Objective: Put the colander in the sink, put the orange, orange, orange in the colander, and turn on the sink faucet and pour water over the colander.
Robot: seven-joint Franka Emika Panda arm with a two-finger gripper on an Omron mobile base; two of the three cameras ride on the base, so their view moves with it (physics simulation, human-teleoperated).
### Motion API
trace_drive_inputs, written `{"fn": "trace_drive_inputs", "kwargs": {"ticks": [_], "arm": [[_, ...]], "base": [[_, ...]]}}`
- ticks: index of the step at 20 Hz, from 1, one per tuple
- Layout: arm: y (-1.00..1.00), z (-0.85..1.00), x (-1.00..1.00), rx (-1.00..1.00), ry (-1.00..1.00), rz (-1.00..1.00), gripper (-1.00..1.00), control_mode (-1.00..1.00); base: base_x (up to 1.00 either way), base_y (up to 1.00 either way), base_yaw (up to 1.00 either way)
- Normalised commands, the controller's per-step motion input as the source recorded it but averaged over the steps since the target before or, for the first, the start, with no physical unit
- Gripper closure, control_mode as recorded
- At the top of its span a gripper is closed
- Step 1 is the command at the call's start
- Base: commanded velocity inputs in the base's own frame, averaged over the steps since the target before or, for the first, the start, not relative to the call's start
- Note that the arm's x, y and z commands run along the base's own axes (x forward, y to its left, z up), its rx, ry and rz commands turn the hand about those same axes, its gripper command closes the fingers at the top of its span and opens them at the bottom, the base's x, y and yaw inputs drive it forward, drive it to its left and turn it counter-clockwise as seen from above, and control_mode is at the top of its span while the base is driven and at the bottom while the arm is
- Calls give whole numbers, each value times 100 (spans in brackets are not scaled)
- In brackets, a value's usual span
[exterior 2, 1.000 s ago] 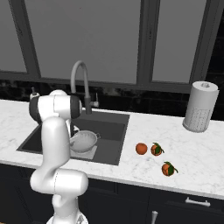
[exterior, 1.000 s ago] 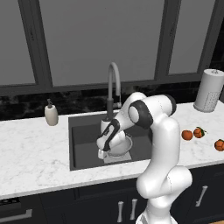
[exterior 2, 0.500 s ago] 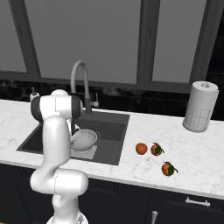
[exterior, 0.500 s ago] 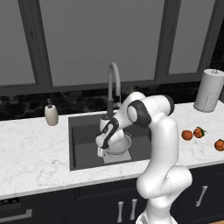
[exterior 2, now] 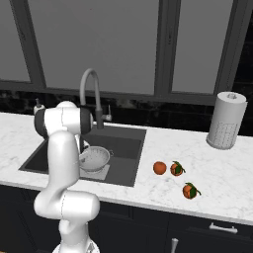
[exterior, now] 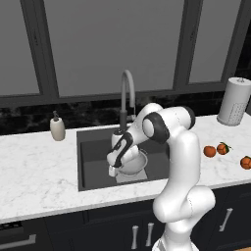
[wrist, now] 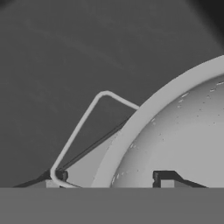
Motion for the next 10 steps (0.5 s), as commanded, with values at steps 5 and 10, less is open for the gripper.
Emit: {"fn": "trace_drive_inputs", "kwargs": {"ticks": [5,10], "arm": [[-4,27,-16,0,0,-2,-100,-100],[-2,57,-25,0,0,-5,-100,-100]], "base": [[0,0,0],[0,0,0]]}}
